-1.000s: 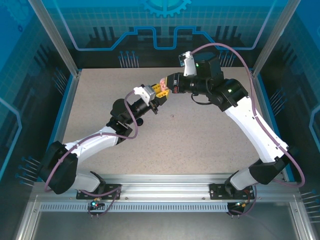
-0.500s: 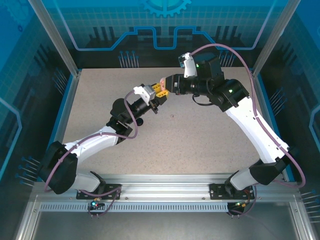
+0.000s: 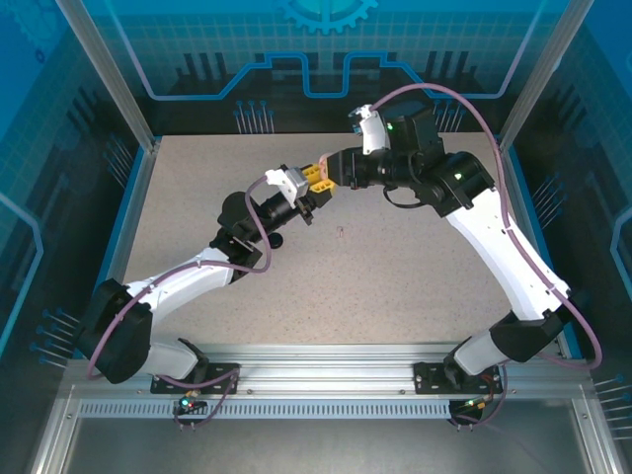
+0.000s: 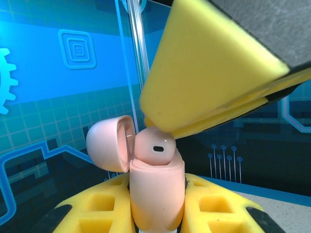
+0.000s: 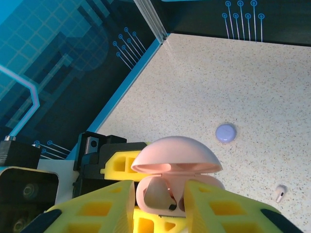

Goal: Insert wireless bluetooth earbuds into charging case

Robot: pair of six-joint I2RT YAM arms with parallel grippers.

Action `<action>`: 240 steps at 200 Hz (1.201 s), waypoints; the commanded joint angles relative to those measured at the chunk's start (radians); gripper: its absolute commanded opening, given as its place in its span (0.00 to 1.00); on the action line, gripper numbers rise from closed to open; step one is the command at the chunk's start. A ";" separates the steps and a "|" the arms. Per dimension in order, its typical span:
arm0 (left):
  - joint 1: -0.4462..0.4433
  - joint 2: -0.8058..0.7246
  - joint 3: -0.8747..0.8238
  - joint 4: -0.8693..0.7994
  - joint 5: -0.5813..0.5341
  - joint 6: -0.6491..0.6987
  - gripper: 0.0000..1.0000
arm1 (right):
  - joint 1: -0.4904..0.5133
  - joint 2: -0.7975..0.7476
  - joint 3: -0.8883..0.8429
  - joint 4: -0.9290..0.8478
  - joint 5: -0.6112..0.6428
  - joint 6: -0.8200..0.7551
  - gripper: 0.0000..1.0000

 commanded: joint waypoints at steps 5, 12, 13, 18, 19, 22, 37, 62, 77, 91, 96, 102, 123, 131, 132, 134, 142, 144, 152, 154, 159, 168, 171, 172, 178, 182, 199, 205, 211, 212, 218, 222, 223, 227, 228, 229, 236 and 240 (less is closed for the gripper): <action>0.000 0.006 0.040 0.015 0.030 -0.012 0.00 | 0.019 0.021 0.031 -0.024 -0.013 -0.032 0.35; 0.000 0.006 0.040 0.015 0.030 -0.013 0.00 | 0.018 0.024 0.032 -0.027 -0.012 -0.032 0.36; 0.001 0.006 0.039 0.014 0.030 -0.013 0.00 | 0.019 0.025 0.032 -0.027 -0.012 -0.032 0.36; 0.001 0.006 0.040 0.014 0.030 -0.013 0.00 | 0.020 0.027 0.034 -0.027 -0.012 -0.035 0.36; 0.000 0.006 0.040 0.014 0.030 -0.013 0.00 | 0.020 0.027 0.034 -0.027 -0.012 -0.035 0.36; -0.001 0.006 0.041 0.014 0.030 -0.013 0.00 | 0.020 0.028 0.034 -0.027 -0.012 -0.036 0.36; 0.000 0.005 0.041 0.012 0.033 -0.014 0.00 | 0.020 0.034 0.034 -0.029 -0.011 -0.040 0.36; -0.001 0.003 0.042 0.010 0.034 -0.016 0.00 | 0.022 0.042 0.037 -0.036 -0.003 -0.049 0.34; 0.000 0.002 0.043 0.010 0.033 -0.016 0.00 | 0.026 0.043 0.037 -0.042 0.005 -0.059 0.33; 0.000 0.001 0.044 0.010 0.033 -0.016 0.00 | 0.044 0.043 0.042 -0.053 0.029 -0.089 0.33; 0.000 0.001 0.043 0.008 0.033 -0.018 0.00 | 0.052 0.045 0.046 -0.060 0.045 -0.103 0.33; 0.000 0.001 0.043 0.008 0.033 -0.016 0.00 | 0.062 0.046 0.049 -0.068 0.063 -0.114 0.32; 0.000 -0.002 0.045 0.008 0.033 -0.018 0.00 | 0.084 0.047 0.052 -0.085 0.092 -0.150 0.32; 0.000 -0.002 0.045 0.008 0.033 -0.018 0.00 | 0.092 0.047 0.051 -0.090 0.109 -0.159 0.32; 0.000 -0.002 0.047 0.008 0.034 -0.018 0.00 | 0.093 0.047 0.052 -0.091 0.111 -0.160 0.32; 0.000 -0.002 0.047 0.008 0.033 -0.018 0.00 | 0.094 0.047 0.051 -0.091 0.115 -0.161 0.32; -0.001 -0.002 0.047 0.008 0.034 -0.019 0.00 | 0.099 0.047 0.049 -0.094 0.127 -0.169 0.32; 0.000 -0.003 0.047 0.008 0.035 -0.019 0.00 | 0.100 0.046 0.048 -0.095 0.128 -0.170 0.32; -0.001 -0.004 0.047 0.008 0.035 -0.019 0.00 | 0.105 0.045 0.046 -0.096 0.140 -0.177 0.31; 0.000 -0.004 0.047 0.009 0.034 -0.019 0.00 | 0.106 0.046 0.046 -0.096 0.143 -0.179 0.31; -0.001 -0.005 0.048 0.009 0.033 -0.019 0.00 | 0.108 0.047 0.046 -0.098 0.149 -0.184 0.30; 0.000 -0.006 0.048 0.008 0.033 -0.020 0.00 | 0.113 0.047 0.045 -0.101 0.159 -0.191 0.29; -0.001 -0.007 0.048 0.008 0.033 -0.019 0.00 | 0.115 0.047 0.045 -0.102 0.162 -0.193 0.29; -0.001 -0.007 0.048 0.008 0.033 -0.019 0.00 | 0.115 0.047 0.045 -0.102 0.162 -0.193 0.29; -0.002 -0.007 0.048 0.008 0.033 -0.020 0.00 | 0.118 0.047 0.043 -0.103 0.170 -0.196 0.28; -0.001 -0.008 0.048 0.009 0.033 -0.021 0.00 | 0.118 0.046 0.042 -0.104 0.172 -0.199 0.28; -0.002 -0.010 0.048 0.009 0.035 -0.021 0.00 | 0.122 0.042 0.033 -0.101 0.187 -0.202 0.23; 0.000 -0.011 0.048 0.009 0.035 -0.021 0.00 | 0.122 0.040 0.028 -0.097 0.193 -0.202 0.21; 0.000 -0.011 0.048 0.009 0.034 -0.021 0.00 | 0.121 0.038 0.024 -0.094 0.197 -0.202 0.19; -0.001 -0.011 0.048 0.008 0.034 -0.022 0.00 | 0.121 0.038 0.023 -0.093 0.198 -0.202 0.19; 0.000 -0.011 0.048 0.008 0.036 -0.023 0.00 | 0.122 0.034 0.020 -0.089 0.203 -0.202 0.17; 0.000 -0.013 0.048 0.008 0.035 -0.022 0.00 | 0.122 0.033 0.019 -0.088 0.205 -0.202 0.16; 0.000 -0.013 0.050 0.008 0.035 -0.021 0.00 | 0.122 0.032 0.019 -0.088 0.206 -0.201 0.15; 0.000 -0.013 0.048 0.007 0.034 -0.024 0.00 | 0.121 0.030 0.017 -0.086 0.207 -0.201 0.15; 0.000 -0.014 0.049 0.007 0.034 -0.024 0.00 | 0.121 0.030 0.017 -0.085 0.207 -0.201 0.15; 0.000 -0.013 0.050 0.007 0.034 -0.024 0.00 | 0.121 0.030 0.017 -0.084 0.207 -0.200 0.14; -0.001 -0.013 0.050 0.007 0.035 -0.024 0.00 | 0.121 0.027 0.020 -0.080 0.209 -0.199 0.12; 0.000 -0.011 0.050 0.006 0.036 -0.024 0.00 | 0.121 0.027 0.021 -0.078 0.212 -0.196 0.12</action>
